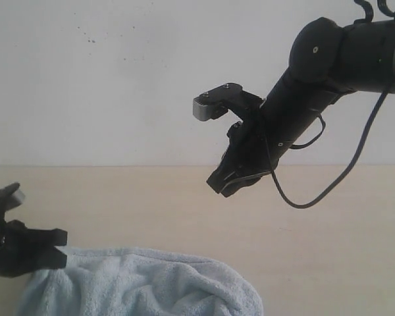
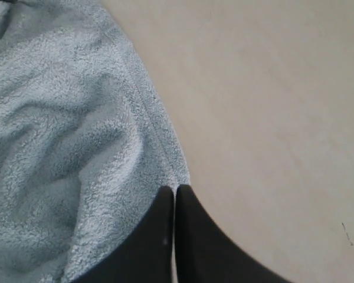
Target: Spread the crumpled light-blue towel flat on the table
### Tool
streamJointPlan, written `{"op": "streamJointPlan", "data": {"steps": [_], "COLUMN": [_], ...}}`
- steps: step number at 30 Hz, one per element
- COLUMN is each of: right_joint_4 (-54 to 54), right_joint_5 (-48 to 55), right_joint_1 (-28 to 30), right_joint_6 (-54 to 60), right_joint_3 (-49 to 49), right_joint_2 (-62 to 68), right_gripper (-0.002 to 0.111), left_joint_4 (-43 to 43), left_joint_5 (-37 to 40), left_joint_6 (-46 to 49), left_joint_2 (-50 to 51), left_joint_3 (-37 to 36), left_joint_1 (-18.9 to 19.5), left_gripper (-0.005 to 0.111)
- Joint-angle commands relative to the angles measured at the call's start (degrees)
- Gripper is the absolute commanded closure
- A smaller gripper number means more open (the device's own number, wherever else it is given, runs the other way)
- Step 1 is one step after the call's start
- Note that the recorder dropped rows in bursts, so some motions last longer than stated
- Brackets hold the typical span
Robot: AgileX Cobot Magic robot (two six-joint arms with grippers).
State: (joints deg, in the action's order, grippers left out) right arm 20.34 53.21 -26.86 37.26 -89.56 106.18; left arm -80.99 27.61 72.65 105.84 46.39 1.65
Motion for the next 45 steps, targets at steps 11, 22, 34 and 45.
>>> {"op": "streamJointPlan", "data": {"steps": [11,22,34,45], "right_joint_4": [0.2,0.9,14.2,26.5], "right_joint_5": [2.6,3.1,-4.8,-4.1], "right_joint_1": [0.2,0.2,0.2,-3.6], "right_joint_6": [0.3,-0.1,12.2,21.7], "right_joint_3": [0.4,2.8,16.3,16.3], "right_joint_2": [-1.2,-1.1,-1.0,-1.0], "right_gripper": [0.108,0.108,0.108,0.058], "left_joint_4": [4.0,43.5,53.9,56.6], "left_joint_5": [4.4,10.6,20.6,30.4], "left_joint_6": [-1.1,-33.8,-47.4,-55.0], "left_joint_2": [-38.5,-58.9,-62.6,-63.6], "left_joint_3": [0.5,8.7,24.5,43.8], "left_joint_1": [-0.1,-0.1,-0.1,-0.2], "left_gripper": [0.102,0.102,0.102,0.102]}}
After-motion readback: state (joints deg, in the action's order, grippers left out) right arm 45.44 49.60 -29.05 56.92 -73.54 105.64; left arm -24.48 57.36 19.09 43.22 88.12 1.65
